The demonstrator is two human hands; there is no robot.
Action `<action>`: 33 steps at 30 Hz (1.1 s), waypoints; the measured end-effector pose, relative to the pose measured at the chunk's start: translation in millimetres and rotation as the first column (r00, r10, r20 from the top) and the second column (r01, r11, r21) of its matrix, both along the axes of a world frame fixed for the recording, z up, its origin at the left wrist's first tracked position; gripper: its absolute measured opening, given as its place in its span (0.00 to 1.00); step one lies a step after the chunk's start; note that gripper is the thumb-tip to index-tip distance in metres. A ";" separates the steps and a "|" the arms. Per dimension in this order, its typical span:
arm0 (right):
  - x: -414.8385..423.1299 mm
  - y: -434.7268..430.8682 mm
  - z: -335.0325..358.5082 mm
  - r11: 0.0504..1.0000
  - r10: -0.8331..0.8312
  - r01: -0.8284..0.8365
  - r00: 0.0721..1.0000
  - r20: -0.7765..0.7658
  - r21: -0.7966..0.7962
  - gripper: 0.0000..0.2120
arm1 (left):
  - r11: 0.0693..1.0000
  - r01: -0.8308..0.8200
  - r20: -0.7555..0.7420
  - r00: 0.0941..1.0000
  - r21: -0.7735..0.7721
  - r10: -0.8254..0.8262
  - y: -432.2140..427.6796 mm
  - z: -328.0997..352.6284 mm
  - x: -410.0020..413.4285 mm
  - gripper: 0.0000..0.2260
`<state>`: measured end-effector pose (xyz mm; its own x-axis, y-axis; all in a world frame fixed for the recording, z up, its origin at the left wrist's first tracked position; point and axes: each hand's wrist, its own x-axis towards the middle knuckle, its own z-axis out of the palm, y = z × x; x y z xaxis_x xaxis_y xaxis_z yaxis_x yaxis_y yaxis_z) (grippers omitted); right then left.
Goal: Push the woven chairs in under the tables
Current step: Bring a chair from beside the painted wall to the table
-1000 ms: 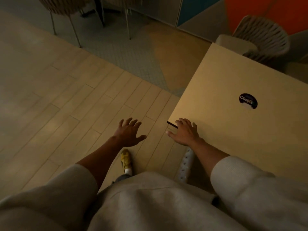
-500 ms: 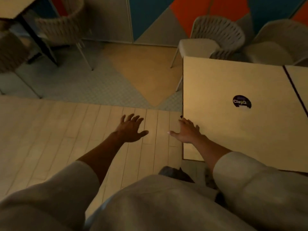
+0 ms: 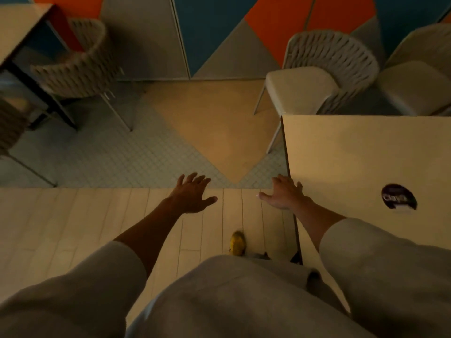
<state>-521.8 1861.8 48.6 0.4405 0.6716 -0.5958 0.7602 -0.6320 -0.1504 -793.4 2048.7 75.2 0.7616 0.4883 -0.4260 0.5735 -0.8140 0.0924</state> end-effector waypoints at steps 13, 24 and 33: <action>106.2 234.3 19.6 0.998 -0.022 0.021 1.000 0.011 0.059 0.45 | 0.996 -0.035 0.049 0.998 -0.086 0.039 237.5 8.5 112.3 0.39; 185.2 333.0 26.9 0.900 -0.436 0.435 0.897 0.077 0.028 0.46 | 0.966 0.257 0.111 0.960 0.015 -0.257 471.7 22.0 266.4 0.38; 239.1 401.4 12.2 0.832 -0.555 0.552 0.830 0.062 0.062 0.44 | 0.886 0.464 0.100 0.881 0.005 -0.462 571.3 20.7 416.4 0.40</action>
